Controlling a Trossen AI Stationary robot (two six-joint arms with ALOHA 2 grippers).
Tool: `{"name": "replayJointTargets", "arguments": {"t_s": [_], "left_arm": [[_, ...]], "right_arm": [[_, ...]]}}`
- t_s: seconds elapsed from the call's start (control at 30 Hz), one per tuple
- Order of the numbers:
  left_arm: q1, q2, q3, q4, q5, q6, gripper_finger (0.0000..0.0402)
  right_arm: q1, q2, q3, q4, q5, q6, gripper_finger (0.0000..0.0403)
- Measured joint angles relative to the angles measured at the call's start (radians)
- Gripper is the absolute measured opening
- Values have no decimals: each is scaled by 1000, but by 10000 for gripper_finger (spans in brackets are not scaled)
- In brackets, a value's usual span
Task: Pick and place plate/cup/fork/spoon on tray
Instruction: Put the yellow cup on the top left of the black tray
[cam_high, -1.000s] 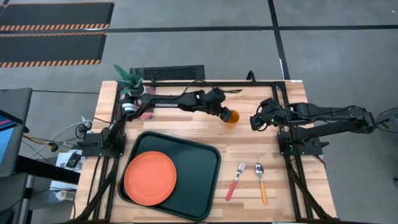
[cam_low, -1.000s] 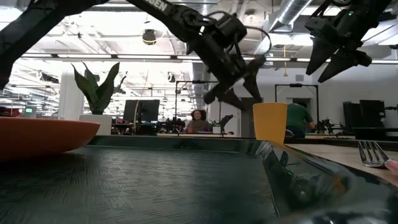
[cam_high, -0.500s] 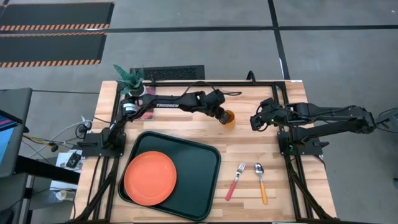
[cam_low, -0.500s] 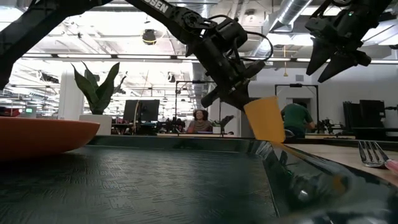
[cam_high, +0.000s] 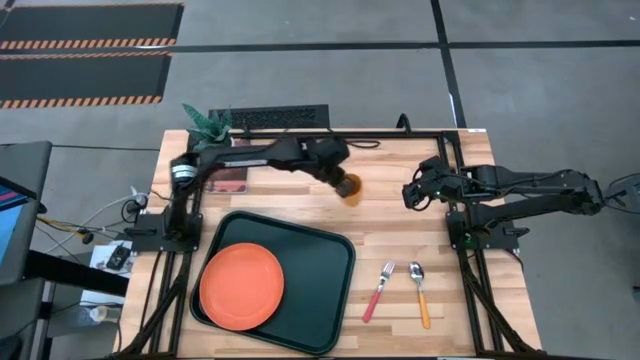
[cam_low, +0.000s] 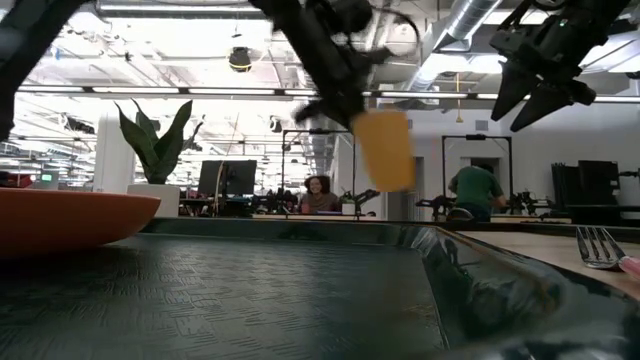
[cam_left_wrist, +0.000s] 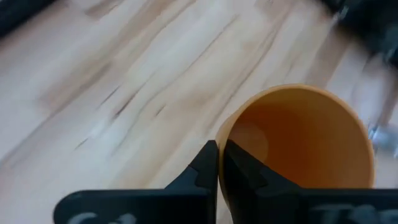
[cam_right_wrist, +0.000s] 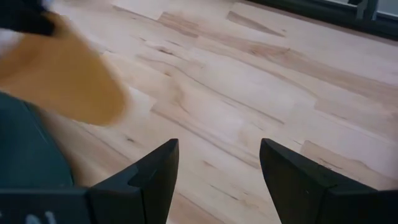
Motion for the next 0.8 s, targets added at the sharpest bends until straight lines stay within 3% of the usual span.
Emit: {"name": "replayJointTargets", "arguments": {"t_s": [0.17,0.33,0.63,0.8], "left_arm": [[-68,-170,0,-312,-51,55,1],[-161,-339,-57,-508,-190,17,0],[-242,-776,-654,-488,-210,-324,0],[-247,-979,-894,-440,-231,-485,0]], "right_arm": [[0,0,0,3,12,0,250],[0,0,0,5,16,-1,250],[0,0,0,8,21,0,250],[-1,0,0,13,38,0,250]]}}
